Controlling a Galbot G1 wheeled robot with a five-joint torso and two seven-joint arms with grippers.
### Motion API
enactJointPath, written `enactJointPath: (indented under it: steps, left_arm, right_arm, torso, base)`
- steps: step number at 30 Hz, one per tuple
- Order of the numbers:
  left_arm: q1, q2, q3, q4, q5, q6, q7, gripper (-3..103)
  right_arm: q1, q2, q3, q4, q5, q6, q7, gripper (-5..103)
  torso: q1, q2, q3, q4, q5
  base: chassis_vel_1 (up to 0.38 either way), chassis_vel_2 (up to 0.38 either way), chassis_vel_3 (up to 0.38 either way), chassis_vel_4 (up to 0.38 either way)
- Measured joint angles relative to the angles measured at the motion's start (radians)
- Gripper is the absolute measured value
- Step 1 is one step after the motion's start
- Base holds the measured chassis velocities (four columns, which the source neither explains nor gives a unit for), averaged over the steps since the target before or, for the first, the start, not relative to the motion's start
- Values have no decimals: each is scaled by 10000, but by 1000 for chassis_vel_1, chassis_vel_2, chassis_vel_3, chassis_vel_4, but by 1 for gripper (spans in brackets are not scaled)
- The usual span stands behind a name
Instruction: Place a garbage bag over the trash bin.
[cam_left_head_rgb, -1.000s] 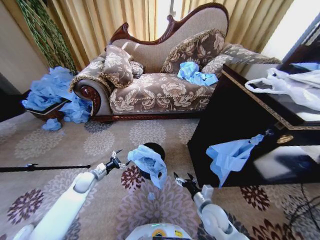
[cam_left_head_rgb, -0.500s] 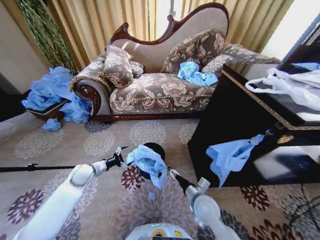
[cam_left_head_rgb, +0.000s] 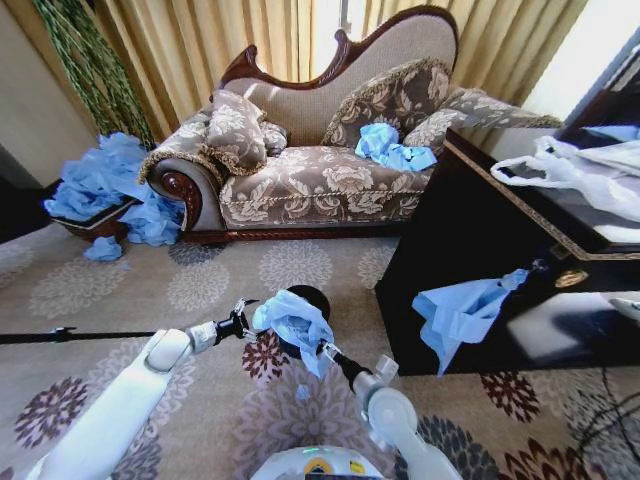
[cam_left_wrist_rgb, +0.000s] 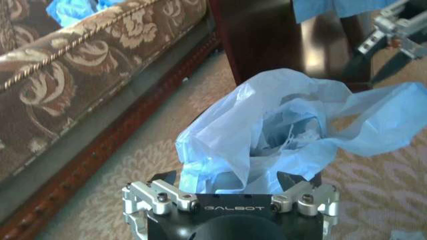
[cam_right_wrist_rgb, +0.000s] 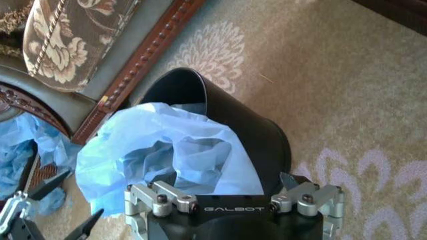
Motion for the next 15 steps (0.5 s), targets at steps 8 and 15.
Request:
enactJointPath:
  steps: [8, 15]
  left_arm:
    - [-373, -71, 428, 236, -78, 122, -284, 95]
    - [-490, -151, 523, 446, -86, 130, -402, 80]
  right_arm:
    - [-57, 72, 38, -69, -108, 6, -108, 100]
    - [7, 222, -28, -185, -227, 7, -170, 100]
  torso:
    - [0, 0, 0, 1, 0]
    - [0, 0, 0, 1, 0]
  base:
    - [0, 0, 0, 0]
    - [0, 0, 0, 0]
